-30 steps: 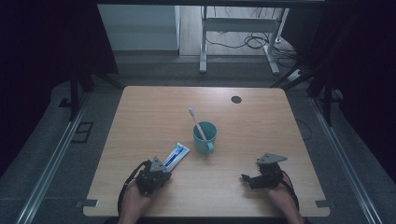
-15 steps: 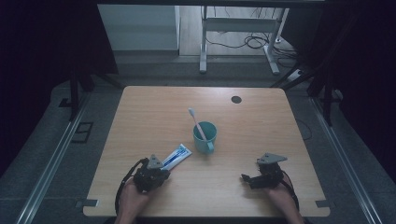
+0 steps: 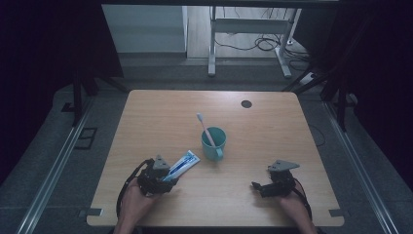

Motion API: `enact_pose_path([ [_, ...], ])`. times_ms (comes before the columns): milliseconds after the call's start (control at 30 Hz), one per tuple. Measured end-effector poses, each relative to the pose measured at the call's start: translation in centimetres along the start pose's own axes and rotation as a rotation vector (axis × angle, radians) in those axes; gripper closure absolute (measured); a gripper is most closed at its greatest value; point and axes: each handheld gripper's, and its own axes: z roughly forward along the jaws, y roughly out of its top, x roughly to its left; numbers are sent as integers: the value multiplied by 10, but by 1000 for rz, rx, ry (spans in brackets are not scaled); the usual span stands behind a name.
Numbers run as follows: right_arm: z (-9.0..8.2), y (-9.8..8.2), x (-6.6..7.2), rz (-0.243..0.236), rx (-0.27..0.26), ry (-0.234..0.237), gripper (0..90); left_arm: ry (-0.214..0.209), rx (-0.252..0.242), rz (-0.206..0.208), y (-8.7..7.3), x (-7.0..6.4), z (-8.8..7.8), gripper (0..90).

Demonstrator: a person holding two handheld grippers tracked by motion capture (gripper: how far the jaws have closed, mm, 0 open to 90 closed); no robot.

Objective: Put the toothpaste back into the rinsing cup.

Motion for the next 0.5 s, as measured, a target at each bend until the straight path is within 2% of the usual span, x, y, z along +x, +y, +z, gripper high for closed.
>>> enact_pose_path([
  [133,0,0,0,0,0,0,56,-5,51,-17,2,8,3,387],
  [167,0,0,0,0,0,0,56,-12,61,-13,2,10,3,338],
  [367,0,0,0,0,0,0,56,-12,132,-17,7,15,9,271],
  [500,0,0,0,0,0,0,56,0,187,0,12,16,12,233],
])
